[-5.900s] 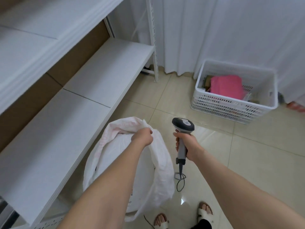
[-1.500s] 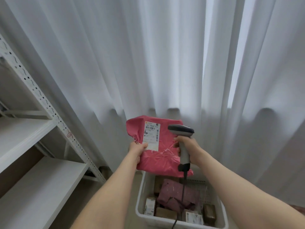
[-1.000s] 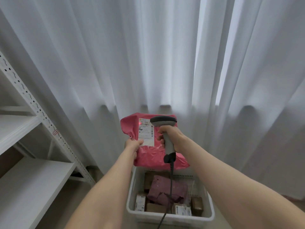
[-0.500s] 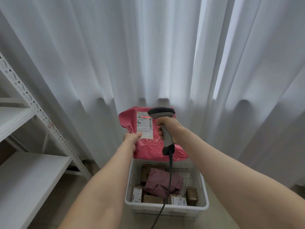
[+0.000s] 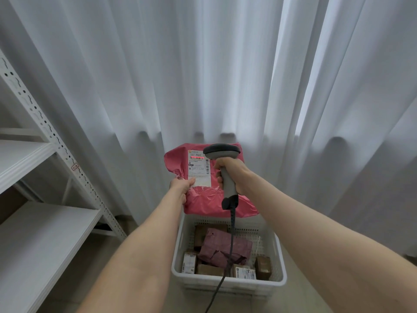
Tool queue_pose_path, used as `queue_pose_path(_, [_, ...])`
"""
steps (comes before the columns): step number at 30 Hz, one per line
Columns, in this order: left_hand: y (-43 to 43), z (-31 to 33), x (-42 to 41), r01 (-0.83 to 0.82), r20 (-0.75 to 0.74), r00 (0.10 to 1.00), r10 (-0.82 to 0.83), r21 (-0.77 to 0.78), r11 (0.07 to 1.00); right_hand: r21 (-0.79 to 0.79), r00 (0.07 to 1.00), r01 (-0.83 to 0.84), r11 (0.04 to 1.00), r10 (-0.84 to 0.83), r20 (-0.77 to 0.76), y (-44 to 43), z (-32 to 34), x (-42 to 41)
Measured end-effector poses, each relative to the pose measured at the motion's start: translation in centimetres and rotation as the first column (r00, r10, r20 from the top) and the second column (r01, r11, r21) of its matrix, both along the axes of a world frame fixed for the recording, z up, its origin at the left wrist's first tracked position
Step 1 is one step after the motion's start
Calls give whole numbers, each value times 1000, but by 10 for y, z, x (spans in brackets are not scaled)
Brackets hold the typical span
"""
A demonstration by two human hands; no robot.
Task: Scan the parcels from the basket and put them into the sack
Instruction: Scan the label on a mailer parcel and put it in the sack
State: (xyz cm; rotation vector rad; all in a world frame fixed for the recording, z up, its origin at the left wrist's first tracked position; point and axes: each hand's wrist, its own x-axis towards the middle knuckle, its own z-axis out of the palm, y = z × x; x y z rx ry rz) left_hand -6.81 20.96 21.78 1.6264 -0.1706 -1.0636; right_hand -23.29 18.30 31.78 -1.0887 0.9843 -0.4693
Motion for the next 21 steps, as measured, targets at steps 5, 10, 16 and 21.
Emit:
queue_pose_path(5, [3, 3, 3, 4, 2, 1000, -4, 5, 1000, -19, 1000, 3, 1000, -3, 11, 2, 2, 4])
queue_pose_path(10, [6, 3, 6, 4, 3, 1000, -4, 15, 1000, -23, 1000, -15, 1000, 15, 9, 3, 5, 6])
queue_pose_path(16, [7, 4, 9, 4, 2, 1000, -4, 12, 1000, -44, 999, -43, 998, 43, -13, 2, 6, 10])
queue_pose_path(21, [7, 5, 13, -2, 9, 1000, 2, 8, 1000, -39, 998, -54, 998, 53, -20, 1, 5, 14])
